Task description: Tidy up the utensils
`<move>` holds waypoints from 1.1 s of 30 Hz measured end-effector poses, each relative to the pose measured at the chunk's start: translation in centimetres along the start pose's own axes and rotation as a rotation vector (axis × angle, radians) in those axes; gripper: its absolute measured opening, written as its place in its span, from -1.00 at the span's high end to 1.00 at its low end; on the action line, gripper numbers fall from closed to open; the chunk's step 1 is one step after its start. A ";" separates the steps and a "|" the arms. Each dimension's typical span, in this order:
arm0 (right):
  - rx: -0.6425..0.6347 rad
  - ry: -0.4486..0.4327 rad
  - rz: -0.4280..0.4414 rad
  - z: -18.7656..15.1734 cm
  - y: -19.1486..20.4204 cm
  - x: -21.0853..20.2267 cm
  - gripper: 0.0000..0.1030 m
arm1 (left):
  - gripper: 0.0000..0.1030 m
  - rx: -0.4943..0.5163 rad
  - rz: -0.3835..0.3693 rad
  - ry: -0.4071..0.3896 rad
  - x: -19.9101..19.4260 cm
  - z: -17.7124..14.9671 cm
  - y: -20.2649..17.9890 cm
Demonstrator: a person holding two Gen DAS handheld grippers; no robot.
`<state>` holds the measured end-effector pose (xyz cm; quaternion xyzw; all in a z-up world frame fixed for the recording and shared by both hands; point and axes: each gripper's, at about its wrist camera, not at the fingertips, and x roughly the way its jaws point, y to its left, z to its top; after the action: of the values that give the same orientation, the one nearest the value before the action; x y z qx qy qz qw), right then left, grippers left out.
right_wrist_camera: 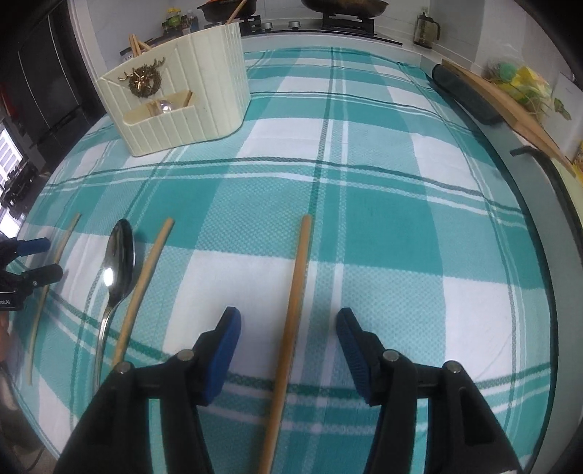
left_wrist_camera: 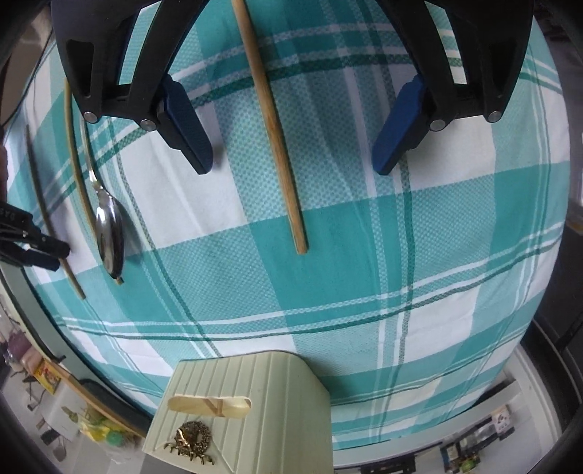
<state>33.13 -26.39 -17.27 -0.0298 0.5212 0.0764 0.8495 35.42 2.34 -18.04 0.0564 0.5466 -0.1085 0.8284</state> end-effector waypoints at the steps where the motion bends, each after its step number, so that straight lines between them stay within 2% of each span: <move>1: -0.005 -0.004 -0.013 0.6 0.1 0.3 0.02 | -0.59 0.016 0.015 0.005 0.1 0.2 -0.2; 2: -0.012 -0.007 -0.022 1.2 0.3 0.6 0.11 | -0.49 0.027 0.015 0.008 0.1 0.5 -0.4; 3: -0.018 -0.005 -0.024 1.7 0.3 0.9 0.29 | -0.44 0.033 0.011 0.010 0.1 0.7 -0.5; 5: -0.003 -0.012 -0.032 2.7 0.1 1.4 0.45 | -0.03 0.040 0.008 0.011 0.1 1.1 -0.7; 6: 0.007 -0.016 -0.030 3.1 0.0 1.6 0.68 | 0.08 0.045 0.006 0.008 0.1 1.3 -0.8; 7: 0.016 -0.019 -0.027 3.4 -0.2 1.7 0.85 | 0.36 0.048 0.005 0.003 0.1 1.5 -0.8; 8: 0.028 -0.019 -0.025 3.7 -0.3 1.9 0.85 | 0.67 0.047 -0.004 -0.002 0.0 1.7 -0.8; 9: 0.036 -0.023 -0.021 3.8 -0.4 2.0 0.86 | 0.81 0.043 -0.009 -0.005 0.1 1.9 -0.8; 10: 0.038 -0.028 -0.019 3.9 -0.4 2.1 0.86 | 0.86 0.038 -0.013 -0.008 0.1 2.0 -0.7; 12: 0.040 -0.041 -0.014 4.0 -0.3 2.0 0.86 | 0.87 0.027 -0.010 -0.022 -0.2 2.0 -0.6; 16: 0.064 -0.105 0.022 3.7 -0.5 -0.3 0.86 | 0.90 0.002 -0.021 -0.109 -3.3 1.6 -0.3; 27: 0.035 -0.390 0.119 2.3 0.7 -14.8 0.86 | 0.90 -0.041 -0.083 -0.410 -17.9 -0.7 0.2; 33: 0.002 -0.546 0.130 0.5 2.1 -20.9 0.86 | 0.90 -0.049 -0.120 -0.533 -22.9 -2.0 -0.2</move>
<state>23.91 -26.30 1.56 0.0260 0.2741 0.1354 0.9518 24.91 5.26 2.17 -0.0266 0.3139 -0.1552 0.9363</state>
